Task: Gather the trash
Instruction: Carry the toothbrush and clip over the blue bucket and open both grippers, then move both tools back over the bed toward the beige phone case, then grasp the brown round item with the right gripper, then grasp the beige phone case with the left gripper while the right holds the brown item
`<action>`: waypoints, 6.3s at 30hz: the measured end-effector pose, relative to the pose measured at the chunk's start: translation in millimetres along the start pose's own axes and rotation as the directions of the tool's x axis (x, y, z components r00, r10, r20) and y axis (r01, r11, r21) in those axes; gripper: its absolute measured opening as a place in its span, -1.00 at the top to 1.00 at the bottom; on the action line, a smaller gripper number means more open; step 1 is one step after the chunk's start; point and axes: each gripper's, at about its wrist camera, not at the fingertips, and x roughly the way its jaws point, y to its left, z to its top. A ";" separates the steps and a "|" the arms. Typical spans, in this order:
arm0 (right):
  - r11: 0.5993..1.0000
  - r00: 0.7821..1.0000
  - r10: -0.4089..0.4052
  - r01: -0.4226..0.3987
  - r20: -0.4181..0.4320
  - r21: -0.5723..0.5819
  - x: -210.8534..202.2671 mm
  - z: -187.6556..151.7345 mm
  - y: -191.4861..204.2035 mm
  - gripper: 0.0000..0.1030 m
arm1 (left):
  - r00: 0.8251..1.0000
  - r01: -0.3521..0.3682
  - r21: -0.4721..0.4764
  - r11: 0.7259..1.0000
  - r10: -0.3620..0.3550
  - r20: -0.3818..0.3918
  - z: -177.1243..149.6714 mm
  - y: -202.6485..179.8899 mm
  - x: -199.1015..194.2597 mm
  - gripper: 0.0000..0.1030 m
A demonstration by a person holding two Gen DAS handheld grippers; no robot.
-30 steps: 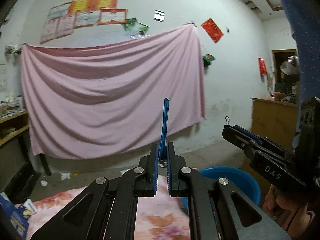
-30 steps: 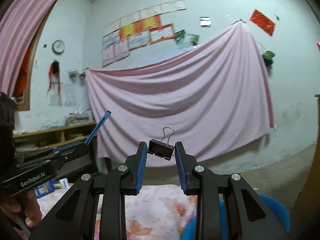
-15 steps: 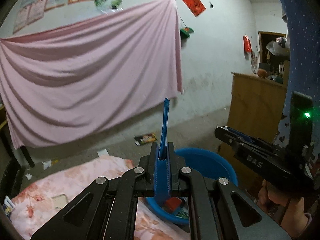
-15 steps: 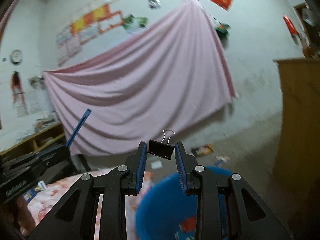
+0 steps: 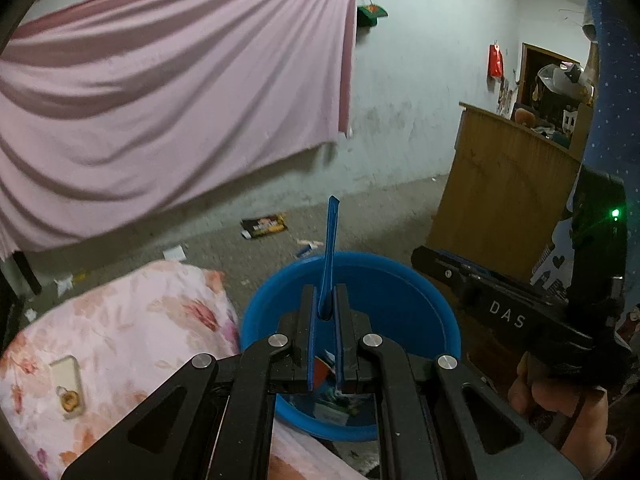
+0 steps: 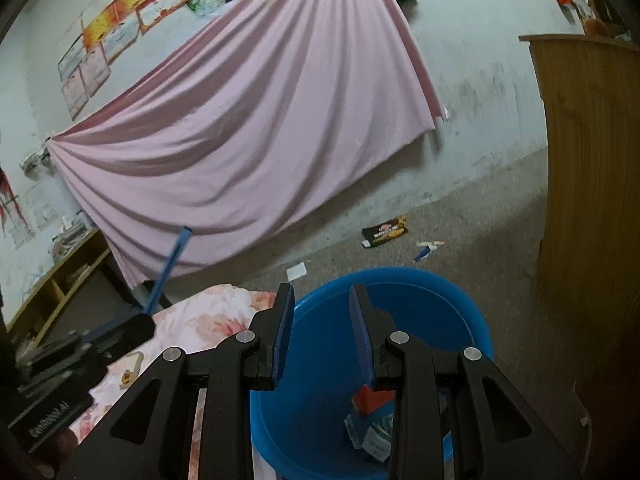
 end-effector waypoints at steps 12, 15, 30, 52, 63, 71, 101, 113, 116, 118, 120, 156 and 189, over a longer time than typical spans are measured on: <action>0.999 1.000 -0.002 0.003 -0.022 0.036 0.4 3.8 -9.7 0.42 | 0.995 0.043 -0.080 0.996 -0.050 -0.081 -6.3 9.0 22.9 0.52; 0.999 1.000 -0.002 0.003 -0.020 0.042 0.3 4.8 -10.7 0.41 | 0.997 0.021 -0.088 0.996 -0.028 -0.073 -7.6 13.4 19.6 0.52; 0.999 0.999 0.030 -0.029 0.041 -0.039 -2.0 9.8 18.9 0.25 | 0.990 -0.120 -0.105 0.987 0.127 0.057 -6.0 54.2 -55.6 0.25; 0.958 0.921 0.247 -0.185 0.302 -0.220 -2.1 -5.2 151.9 -1.00 | 0.739 -0.448 -0.378 0.810 0.574 0.352 -69.1 186.3 -212.0 -0.96; 0.898 0.914 0.330 -0.227 0.236 -0.378 19.7 -39.9 218.5 -1.00 | 0.695 -0.508 -0.409 0.758 0.641 0.325 -111.3 217.3 -220.2 -0.96; 0.873 0.958 0.267 -0.194 0.105 -0.448 49.6 -63.1 247.9 -1.00 | 0.727 -0.531 -0.397 0.748 0.643 0.239 -133.4 244.5 -209.3 -0.96; 0.704 0.813 0.091 -0.461 -0.576 -0.540 153.7 -138.8 305.9 0.60 | 0.849 -0.514 -0.484 0.708 0.501 -0.168 -171.9 305.0 -153.1 -0.96; 0.732 0.784 0.147 -0.496 -0.604 -0.467 154.9 -132.1 297.7 0.66 | 0.856 -0.513 -0.477 0.714 0.465 -0.225 -175.1 311.8 -139.1 -0.96; 0.742 0.783 0.151 -0.493 -0.604 -0.454 154.1 -126.3 291.7 0.50 | 0.857 -0.513 -0.483 0.710 0.450 -0.250 -177.7 316.1 -135.7 -0.96; 0.743 0.779 0.159 -0.499 -0.606 -0.447 154.6 -126.3 292.9 0.46 | 0.860 -0.510 -0.491 0.706 0.441 -0.258 -179.6 318.5 -134.6 -0.96; 0.743 0.778 0.161 -0.500 -0.607 -0.444 155.3 -126.4 293.8 0.46 | 0.861 -0.507 -0.495 0.706 0.436 -0.261 -181.0 319.5 -133.9 -0.96; 0.832 0.923 0.149 -0.311 -0.355 -0.459 111.3 -77.1 209.4 0.90 | 0.918 -0.319 -0.340 0.885 0.200 -0.343 -114.2 263.7 -2.6 -0.51; 0.875 0.948 0.242 -0.305 -0.206 -0.376 63.1 -50.3 158.4 0.90 | 0.932 -0.320 -0.412 0.853 0.205 -0.297 -98.4 219.8 -4.2 0.90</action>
